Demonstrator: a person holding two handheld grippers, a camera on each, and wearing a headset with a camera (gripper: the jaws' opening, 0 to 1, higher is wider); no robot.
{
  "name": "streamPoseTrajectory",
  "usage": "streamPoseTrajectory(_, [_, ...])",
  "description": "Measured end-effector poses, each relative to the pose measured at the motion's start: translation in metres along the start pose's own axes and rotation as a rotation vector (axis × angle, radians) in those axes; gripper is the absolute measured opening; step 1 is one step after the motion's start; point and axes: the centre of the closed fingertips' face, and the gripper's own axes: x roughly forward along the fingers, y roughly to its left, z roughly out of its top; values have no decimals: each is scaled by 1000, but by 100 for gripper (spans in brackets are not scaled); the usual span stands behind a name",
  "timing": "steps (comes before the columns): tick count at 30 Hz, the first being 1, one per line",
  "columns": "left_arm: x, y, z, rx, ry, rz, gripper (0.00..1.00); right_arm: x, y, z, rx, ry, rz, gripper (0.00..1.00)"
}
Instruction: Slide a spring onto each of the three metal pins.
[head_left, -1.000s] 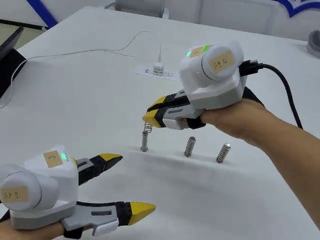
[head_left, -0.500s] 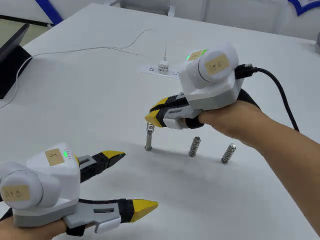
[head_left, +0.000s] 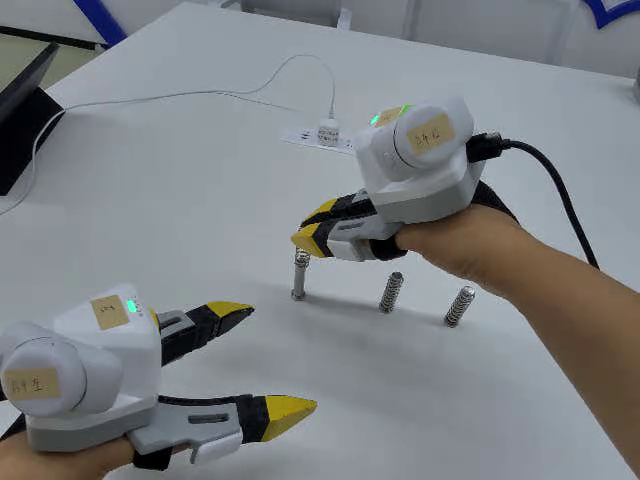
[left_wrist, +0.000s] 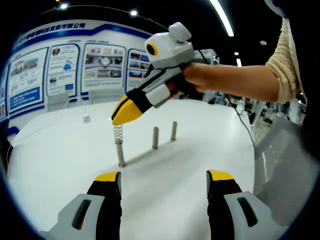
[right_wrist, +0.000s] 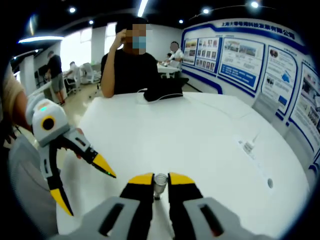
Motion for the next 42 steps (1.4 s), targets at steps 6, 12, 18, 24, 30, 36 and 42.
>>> streamPoseTrajectory(6, [0, 0, 2, -1, -9, -3, 70, 2, 2, -3, 3, 8, 0, 12])
streamPoseTrajectory(12, [-1, 0, 1, -1, -7, -3, 69, 5, 0, -6, 4, 12, 1, 12])
streamPoseTrajectory(18, [-2, 0, 2, -1, -7, -2, 68, 7, 1, -10, 13, 18, 1, 12])
streamPoseTrajectory(24, [-3, 0, 2, -2, -7, -2, 68, 10, 1, -14, 18, 22, 2, 12])
streamPoseTrajectory(30, [-4, 1, 2, -2, -7, 0, 67, 14, 1, -18, 23, 32, 6, 12])
streamPoseTrajectory(36, [-4, 0, 2, -2, -6, 0, 66, 17, 1, -23, 30, 37, 5, 12])
streamPoseTrajectory(42, [-4, 1, 3, -5, -13, 2, 65, 19, 0, -27, 36, 44, 8, 12])
